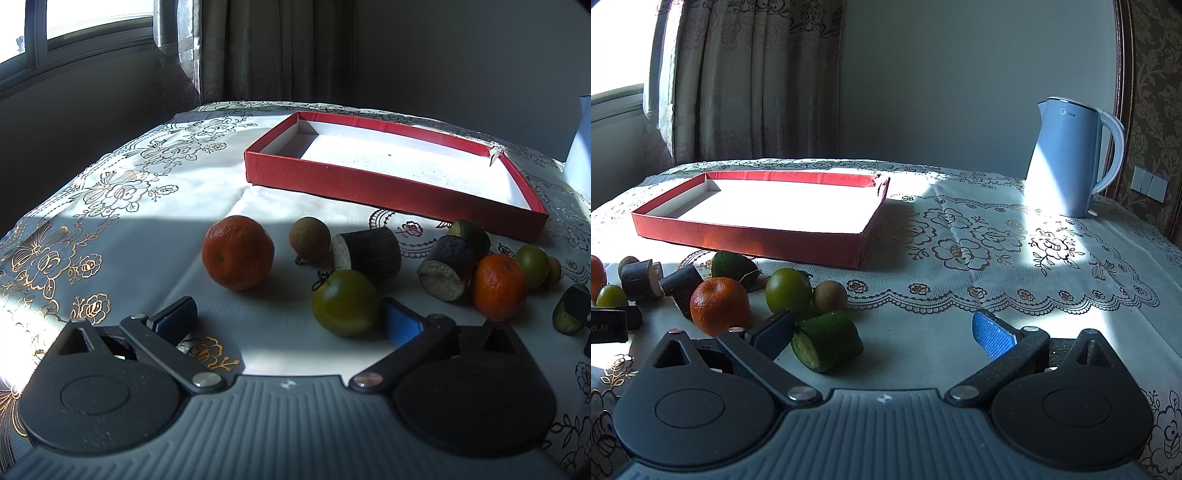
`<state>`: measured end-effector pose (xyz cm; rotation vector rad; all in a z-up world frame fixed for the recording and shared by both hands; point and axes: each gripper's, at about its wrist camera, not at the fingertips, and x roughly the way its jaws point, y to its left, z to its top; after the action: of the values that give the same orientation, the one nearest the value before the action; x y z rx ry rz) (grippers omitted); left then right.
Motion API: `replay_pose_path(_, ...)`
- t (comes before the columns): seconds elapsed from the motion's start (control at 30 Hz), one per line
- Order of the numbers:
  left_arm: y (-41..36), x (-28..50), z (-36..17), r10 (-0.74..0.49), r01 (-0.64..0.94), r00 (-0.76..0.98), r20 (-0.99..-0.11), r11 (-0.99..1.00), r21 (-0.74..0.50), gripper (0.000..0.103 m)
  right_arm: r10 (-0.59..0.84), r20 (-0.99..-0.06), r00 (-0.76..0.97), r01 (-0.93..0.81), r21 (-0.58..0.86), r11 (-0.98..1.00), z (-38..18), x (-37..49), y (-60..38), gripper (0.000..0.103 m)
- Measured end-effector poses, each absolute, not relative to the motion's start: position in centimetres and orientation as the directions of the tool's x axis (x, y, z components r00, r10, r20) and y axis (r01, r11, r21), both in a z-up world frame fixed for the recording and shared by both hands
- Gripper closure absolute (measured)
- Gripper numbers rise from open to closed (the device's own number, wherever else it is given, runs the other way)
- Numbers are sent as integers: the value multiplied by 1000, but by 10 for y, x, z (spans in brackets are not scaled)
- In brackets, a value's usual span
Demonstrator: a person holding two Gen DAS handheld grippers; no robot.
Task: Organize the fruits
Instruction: 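Move the right tool toward the green cucumber piece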
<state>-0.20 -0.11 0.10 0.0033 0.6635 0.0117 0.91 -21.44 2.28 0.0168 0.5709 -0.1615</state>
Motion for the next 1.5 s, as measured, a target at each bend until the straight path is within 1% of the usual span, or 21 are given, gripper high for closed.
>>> replay_pose_path(0.4,-1,-2,1,12,-10,788,-616,1000,6,0,-188,-536,823,159,-100,982,23,10,-203,0)
replay_pose_path(0.83,-2,-2,1,9,-10,788,-615,1000,3,0,-284,-543,790,186,-229,955,18,16,-189,0)
replay_pose_path(1.13,-1,-2,1,9,-10,788,-615,1000,3,0,-297,-544,785,184,-253,950,19,17,-185,0)
replay_pose_path(1.5,-2,-2,1,10,-10,788,-615,1000,3,0,-291,-549,784,180,-249,952,18,18,-186,0)
